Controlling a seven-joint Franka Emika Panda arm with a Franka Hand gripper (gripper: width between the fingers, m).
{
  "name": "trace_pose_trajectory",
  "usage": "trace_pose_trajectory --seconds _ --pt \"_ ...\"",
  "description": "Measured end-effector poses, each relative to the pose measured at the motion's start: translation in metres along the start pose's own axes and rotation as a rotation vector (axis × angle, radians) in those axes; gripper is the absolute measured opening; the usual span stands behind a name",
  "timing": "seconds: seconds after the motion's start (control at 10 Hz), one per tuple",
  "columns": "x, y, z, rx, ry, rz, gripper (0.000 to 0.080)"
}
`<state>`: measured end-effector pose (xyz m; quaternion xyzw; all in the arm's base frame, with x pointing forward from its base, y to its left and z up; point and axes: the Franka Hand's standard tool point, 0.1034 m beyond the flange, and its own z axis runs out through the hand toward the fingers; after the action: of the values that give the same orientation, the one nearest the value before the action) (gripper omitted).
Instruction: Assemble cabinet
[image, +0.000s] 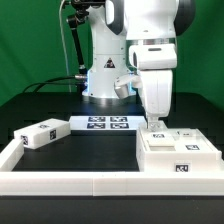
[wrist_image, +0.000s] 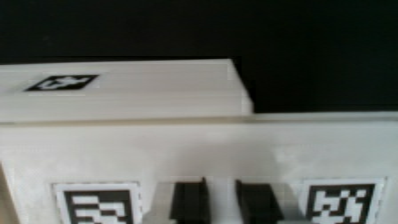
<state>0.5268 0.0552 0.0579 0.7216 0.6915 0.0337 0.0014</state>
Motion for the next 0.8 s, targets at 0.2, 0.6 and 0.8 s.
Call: trace_pose_trajectory --seconds 0.2,0.6,0.8 --pt "0.000 0.017 0.000 0.008 -0.001 -0.004 0.0070" --pt "0.001 0.042 0.002 0.030 -0.003 -0.004 0.0070" --pt "0.001 0.052 0.002 0.027 -0.002 0.000 0.0070"
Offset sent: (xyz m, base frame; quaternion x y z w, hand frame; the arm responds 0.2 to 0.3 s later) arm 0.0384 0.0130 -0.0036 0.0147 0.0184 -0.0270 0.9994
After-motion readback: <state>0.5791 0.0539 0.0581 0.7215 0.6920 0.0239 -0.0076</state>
